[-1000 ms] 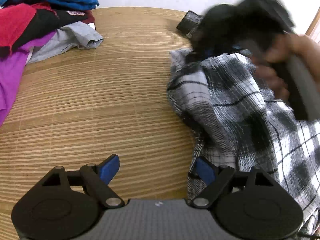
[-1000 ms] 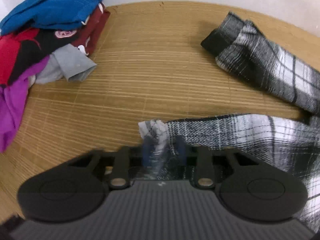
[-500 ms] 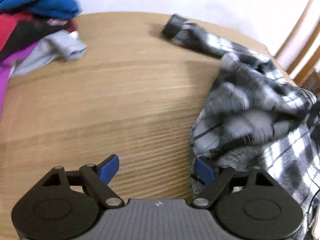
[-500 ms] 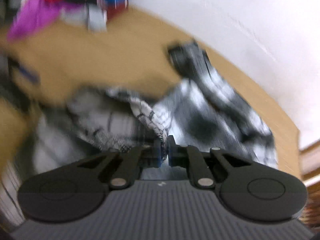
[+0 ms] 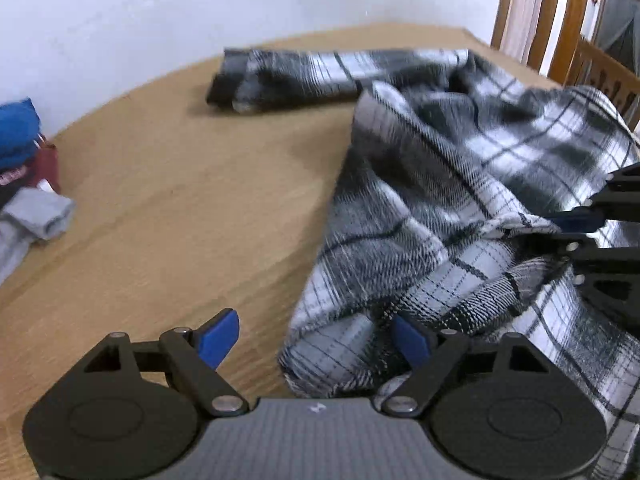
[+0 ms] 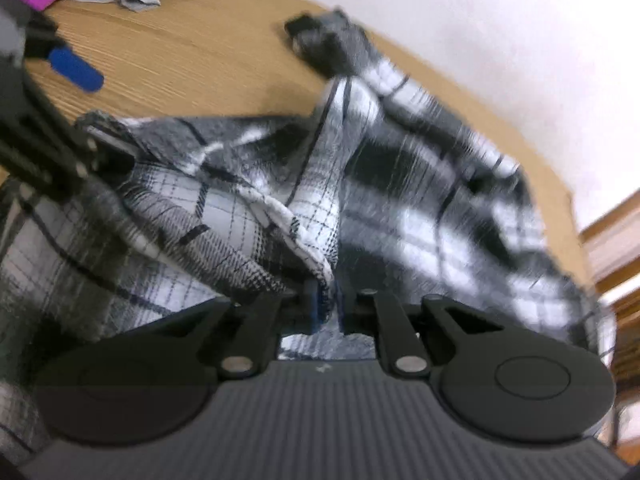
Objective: Fold clothes
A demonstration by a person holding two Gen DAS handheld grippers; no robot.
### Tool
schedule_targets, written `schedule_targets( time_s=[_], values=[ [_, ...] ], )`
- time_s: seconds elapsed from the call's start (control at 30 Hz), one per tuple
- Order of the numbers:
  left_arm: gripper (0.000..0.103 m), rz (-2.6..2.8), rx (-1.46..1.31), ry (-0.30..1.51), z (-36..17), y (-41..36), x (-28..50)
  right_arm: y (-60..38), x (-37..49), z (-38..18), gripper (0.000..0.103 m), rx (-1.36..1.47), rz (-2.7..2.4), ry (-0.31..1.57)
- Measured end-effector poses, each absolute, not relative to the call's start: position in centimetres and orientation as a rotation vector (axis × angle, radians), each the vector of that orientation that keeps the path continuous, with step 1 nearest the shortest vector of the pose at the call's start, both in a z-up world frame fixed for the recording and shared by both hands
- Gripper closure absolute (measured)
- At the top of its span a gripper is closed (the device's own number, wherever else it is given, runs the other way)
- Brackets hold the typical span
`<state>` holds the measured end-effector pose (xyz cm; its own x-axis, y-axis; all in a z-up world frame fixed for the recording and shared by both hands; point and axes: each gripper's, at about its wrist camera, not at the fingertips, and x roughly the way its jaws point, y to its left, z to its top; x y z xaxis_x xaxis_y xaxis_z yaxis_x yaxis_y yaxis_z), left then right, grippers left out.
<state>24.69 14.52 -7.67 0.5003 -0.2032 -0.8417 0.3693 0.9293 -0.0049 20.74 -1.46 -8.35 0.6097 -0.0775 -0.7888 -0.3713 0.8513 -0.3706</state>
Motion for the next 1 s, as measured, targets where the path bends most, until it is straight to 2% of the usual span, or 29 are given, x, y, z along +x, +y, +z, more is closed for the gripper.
schedule_targets(
  time_s=[0.1,0.17,0.4,0.5,0.57,0.63,0.7,0.77,1.0],
  values=[
    [0.018,-0.396,0.124,1.028,-7.9,15.7,23.6,-2.0,21.5,-8.4,0.089,-0.476,0.178,0.916],
    [0.018,-0.423,0.044,1.068,-8.1,17.2,22.7,-1.3,21.4,-6.6,0.093,-0.469,0.188,0.831],
    [0.018,-0.266,-0.182,1.116,-8.3,22.6,19.4,5.9,24.3,-0.2,0.093,-0.388,0.452,0.557],
    [0.019,-0.147,-0.198,1.114,-8.2,24.9,18.2,10.9,27.5,0.0,0.087,-0.352,0.543,0.521],
    [0.020,-0.078,-0.183,1.120,-8.2,26.2,17.5,13.7,29.2,-0.1,0.077,-0.354,0.534,0.518],
    [0.020,-0.063,-0.227,1.122,-8.2,27.4,16.8,15.1,29.6,0.5,0.077,-0.321,0.502,0.519],
    [0.020,-0.079,-0.277,1.110,-8.1,28.0,16.4,13.9,28.6,1.1,0.067,-0.238,0.540,0.520],
    [0.020,-0.119,-0.294,1.091,-8.1,27.7,16.4,11.9,27.4,0.9,0.052,-0.199,0.551,0.550],
    [0.021,-0.365,-0.285,1.016,-8.2,23.1,18.1,6.8,20.9,-1.8,0.052,-0.208,0.564,0.719]
  ],
)
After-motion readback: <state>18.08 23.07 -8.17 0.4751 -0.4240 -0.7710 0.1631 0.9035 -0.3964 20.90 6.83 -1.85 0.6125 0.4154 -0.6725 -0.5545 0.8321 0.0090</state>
